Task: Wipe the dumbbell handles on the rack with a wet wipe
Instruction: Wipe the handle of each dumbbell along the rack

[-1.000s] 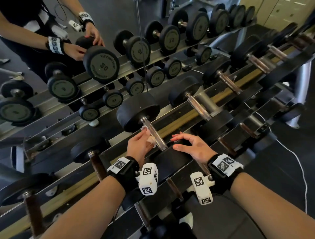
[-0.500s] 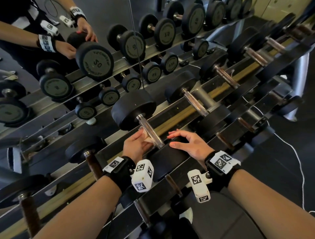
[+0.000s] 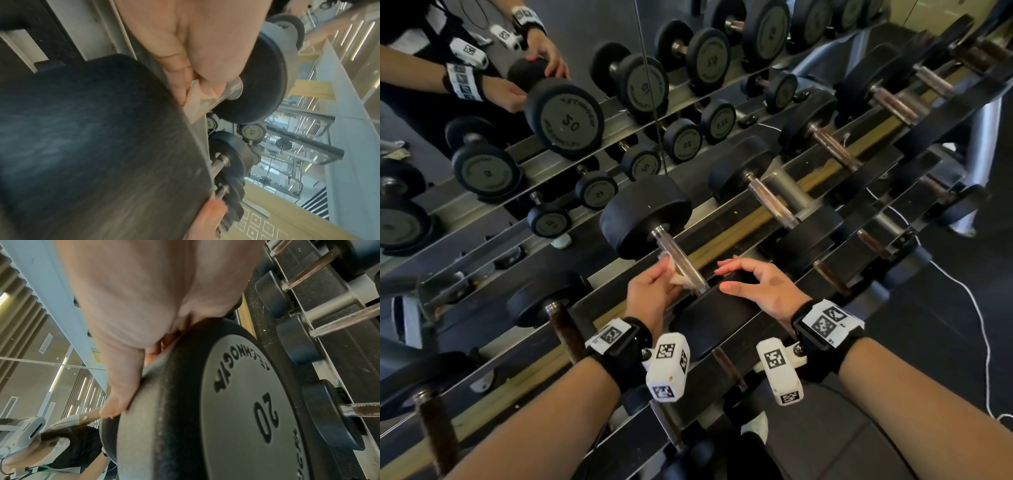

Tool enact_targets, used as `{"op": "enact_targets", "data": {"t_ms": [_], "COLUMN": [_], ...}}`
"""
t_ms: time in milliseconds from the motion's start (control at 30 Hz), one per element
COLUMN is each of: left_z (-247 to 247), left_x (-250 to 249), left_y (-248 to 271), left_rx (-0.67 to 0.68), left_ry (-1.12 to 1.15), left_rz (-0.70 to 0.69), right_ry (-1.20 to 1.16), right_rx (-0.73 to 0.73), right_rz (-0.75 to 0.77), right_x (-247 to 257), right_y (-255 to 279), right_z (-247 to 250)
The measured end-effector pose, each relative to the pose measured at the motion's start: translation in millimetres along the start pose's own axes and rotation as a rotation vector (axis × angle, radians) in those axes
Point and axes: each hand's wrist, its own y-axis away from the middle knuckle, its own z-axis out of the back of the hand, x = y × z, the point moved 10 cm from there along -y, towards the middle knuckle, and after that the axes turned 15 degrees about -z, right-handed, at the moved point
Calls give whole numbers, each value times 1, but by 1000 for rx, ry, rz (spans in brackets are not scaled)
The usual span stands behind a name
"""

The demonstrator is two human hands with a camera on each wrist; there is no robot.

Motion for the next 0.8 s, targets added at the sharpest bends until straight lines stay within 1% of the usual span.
{"op": "enact_targets", "data": {"t_ms": [100, 167, 200, 333, 500, 567, 633, 733, 800], "left_z": [4, 3, 2, -7, -13, -12, -8, -12, -17], "left_x": [-13, -10, -5, 12, -9, -25, -50, -85, -90], "left_y": [-20, -17, -11, 18, 22, 18, 7, -10, -19], "left_rx": [-57, -64, -47, 107, 267, 296, 297, 347, 391], "left_ry": [12, -7, -31, -108, -181, -222, -354, -707, -933], "left_rz": [-61, -67, -54, 32, 42, -35, -200, -460, -551], "right_ry": [1, -7, -7, -6, -35, -26, -24, -51, -42], "right_rx": [-14, -11, -12, -13, -11, -19, -39, -52, -56], "right_rz": [-4, 10, 14, 10, 3, -15, -36, -66, -65], "right_x": [-1, -1, 0, -1, -1, -3, -3, -3, -2], "right_y": [-1, -1, -1, -2, -1, -1, 0, 3, 4], "right_z": [0, 0, 0, 1, 1, 2, 4, 5, 4]}}
